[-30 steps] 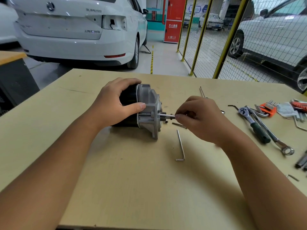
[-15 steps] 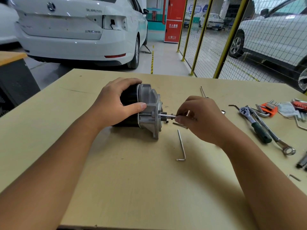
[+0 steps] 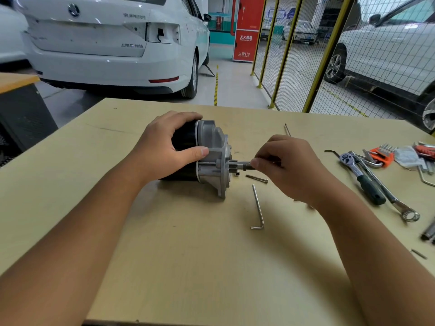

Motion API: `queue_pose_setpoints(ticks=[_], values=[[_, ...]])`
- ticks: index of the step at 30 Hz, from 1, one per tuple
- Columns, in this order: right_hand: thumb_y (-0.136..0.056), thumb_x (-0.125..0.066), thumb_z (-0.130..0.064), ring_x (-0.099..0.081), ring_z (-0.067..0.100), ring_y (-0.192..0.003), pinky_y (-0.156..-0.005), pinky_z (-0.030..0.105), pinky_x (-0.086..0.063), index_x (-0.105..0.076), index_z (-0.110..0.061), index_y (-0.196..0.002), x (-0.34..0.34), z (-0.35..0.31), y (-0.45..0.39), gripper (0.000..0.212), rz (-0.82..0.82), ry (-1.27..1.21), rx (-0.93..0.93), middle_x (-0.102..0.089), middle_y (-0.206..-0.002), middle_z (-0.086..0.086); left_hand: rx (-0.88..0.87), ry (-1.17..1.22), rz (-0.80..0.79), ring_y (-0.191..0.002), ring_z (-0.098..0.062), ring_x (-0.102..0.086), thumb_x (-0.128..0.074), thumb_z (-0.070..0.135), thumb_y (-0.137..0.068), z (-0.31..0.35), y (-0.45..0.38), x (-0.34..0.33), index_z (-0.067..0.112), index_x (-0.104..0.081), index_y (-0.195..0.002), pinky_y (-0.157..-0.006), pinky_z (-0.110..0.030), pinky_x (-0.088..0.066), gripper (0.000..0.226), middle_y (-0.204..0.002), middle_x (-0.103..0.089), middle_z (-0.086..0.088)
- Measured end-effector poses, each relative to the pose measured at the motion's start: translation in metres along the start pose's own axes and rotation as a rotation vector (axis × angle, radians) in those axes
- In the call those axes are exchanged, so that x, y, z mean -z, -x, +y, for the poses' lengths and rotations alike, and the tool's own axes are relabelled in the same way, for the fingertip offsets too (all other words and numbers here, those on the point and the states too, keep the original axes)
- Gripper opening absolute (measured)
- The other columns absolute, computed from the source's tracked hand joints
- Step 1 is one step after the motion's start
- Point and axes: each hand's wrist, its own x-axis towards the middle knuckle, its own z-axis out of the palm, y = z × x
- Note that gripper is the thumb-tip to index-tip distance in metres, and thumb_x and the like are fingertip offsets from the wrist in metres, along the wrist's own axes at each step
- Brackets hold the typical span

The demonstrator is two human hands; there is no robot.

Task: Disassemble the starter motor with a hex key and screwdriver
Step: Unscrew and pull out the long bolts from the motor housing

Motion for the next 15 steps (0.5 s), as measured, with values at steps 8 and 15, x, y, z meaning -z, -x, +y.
queue_pose_setpoints(ticks=[8,15], values=[[-0.080,-0.084,-0.021,-0.054,0.002,-0.073,-0.060,0.009,-0.035,-0.062,-0.028,-0.078,-0.0014,-0.0016,0.0021,0.023,0.041,-0.013,-0.004,-0.059,-0.073,-0.017,0.000,-0.001,-0.002,-0.122,-0.018,-0.057,-0.077,0.049,-0.074,0.0011,-0.0002,0.0005,0.027,-0.062,-0.139,-0.109,-0.046,-0.046,0.070,-0.128,-0.063,0.007],[-0.096,-0.065,-0.027,-0.054,0.006,-0.070,-0.060,0.017,-0.031,-0.074,-0.014,-0.085,-0.0066,-0.0050,0.0006,0.019,-0.066,-0.017,0.027,-0.059,-0.072,-0.007,-0.002,-0.004,-0.003,-0.123,-0.018,-0.057,-0.077,0.049,-0.074,0.0006,0.0002,0.0006,0.028,-0.062,-0.138,-0.109,-0.047,-0.046,0.069,-0.129,-0.063,0.007]])
